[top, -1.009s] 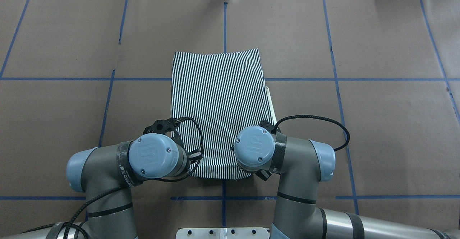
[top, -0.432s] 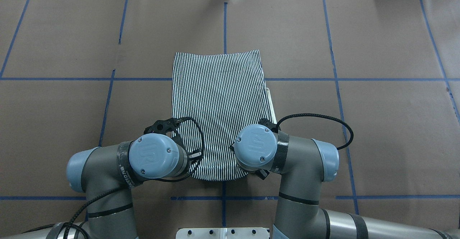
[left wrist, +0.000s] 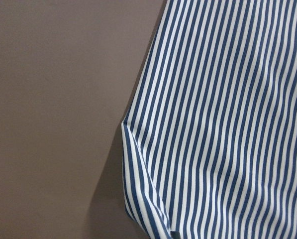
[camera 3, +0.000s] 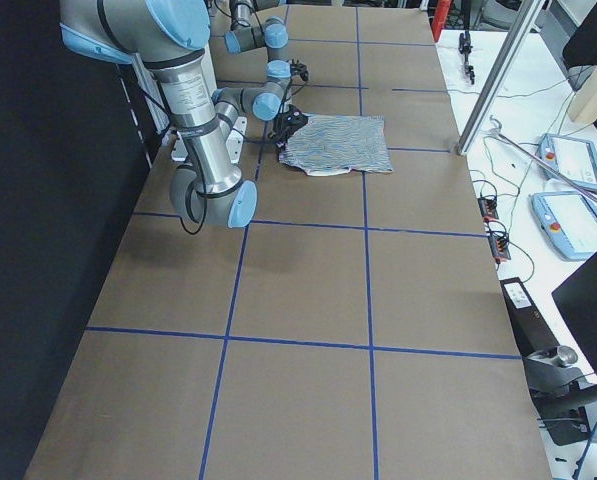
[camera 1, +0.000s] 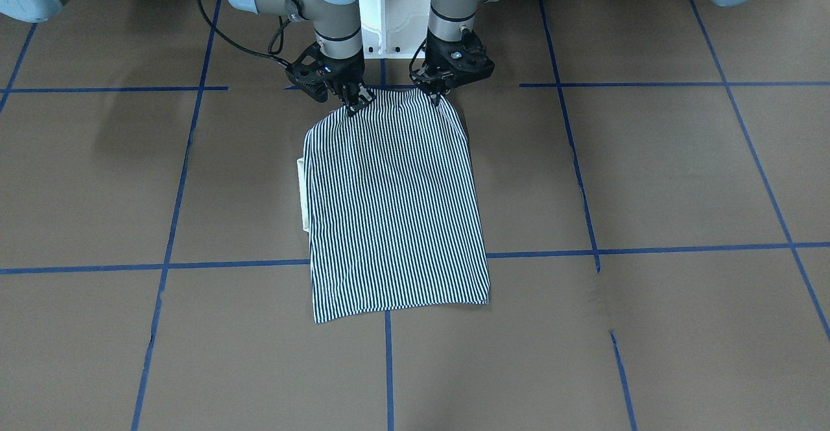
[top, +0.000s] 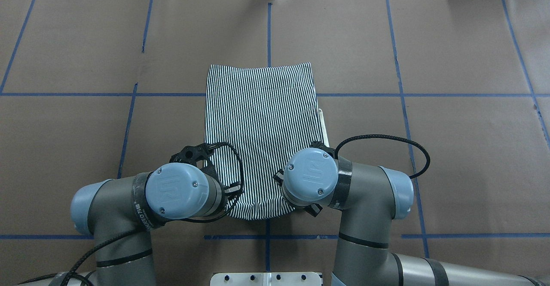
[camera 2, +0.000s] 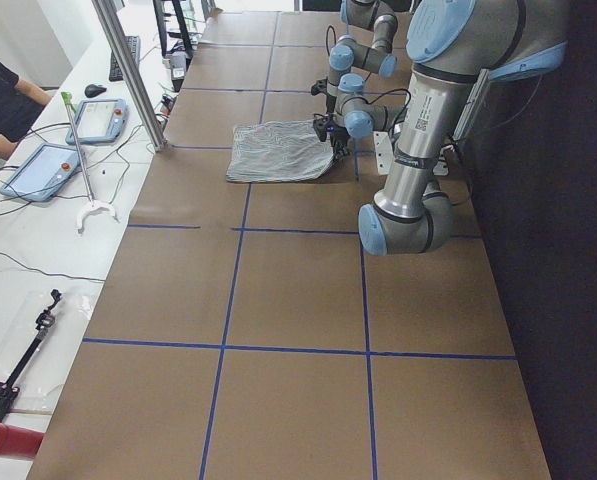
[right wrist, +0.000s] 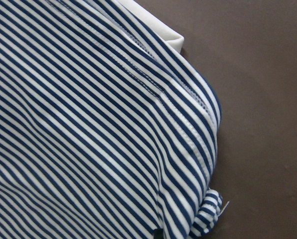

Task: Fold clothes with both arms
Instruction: 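Grasp the shirt's near edge with both grippers, then lift the near edge with both grippers and fold it toward the far edge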

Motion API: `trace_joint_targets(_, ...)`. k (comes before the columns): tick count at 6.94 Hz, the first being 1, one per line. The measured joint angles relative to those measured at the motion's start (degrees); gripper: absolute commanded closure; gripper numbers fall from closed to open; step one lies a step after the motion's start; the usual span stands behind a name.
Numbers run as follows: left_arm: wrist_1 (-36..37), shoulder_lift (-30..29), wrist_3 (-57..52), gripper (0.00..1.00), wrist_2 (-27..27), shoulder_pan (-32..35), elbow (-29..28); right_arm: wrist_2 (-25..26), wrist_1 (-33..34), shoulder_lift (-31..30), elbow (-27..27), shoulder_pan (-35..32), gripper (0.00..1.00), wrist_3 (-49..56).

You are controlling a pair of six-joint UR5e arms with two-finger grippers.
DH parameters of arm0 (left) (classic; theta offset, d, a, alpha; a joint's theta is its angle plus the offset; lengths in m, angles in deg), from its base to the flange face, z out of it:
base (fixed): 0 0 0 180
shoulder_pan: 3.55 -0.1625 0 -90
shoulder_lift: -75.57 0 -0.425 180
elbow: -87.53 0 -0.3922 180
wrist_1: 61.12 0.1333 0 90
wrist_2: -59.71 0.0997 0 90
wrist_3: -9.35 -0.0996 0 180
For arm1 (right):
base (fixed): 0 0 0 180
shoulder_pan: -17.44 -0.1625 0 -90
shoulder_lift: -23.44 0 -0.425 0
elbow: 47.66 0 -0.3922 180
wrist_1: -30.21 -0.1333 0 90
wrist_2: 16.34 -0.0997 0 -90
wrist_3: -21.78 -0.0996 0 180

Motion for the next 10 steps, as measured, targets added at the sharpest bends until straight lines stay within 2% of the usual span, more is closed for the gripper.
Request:
trace_joint_targets(3,-0.09,0.96,0.08,1.00,-0.03,-1.42,1.48,-0.15,-0.42,-0.27,1.17,1.02,1.00,0.52)
trace_joint_targets(5,-0.43,0.61,0.03,1.00,0.08,0.87,1.35,0.17,-1.17,0.17,0.72,-1.67,1.00,2.19)
trace_joint_targets(7,-2.45,0.48,0.23,1.00,0.18,3.31,0.52,0.22,-4.22,0.56,-2.35,-5.34,1.00,4.32)
trace_joint_targets(10,-4.37,0.45,1.83,1.00,0.47,4.03,-1.27,0.21,-10.72,2.12,-7.34,-7.47,1.00,5.46)
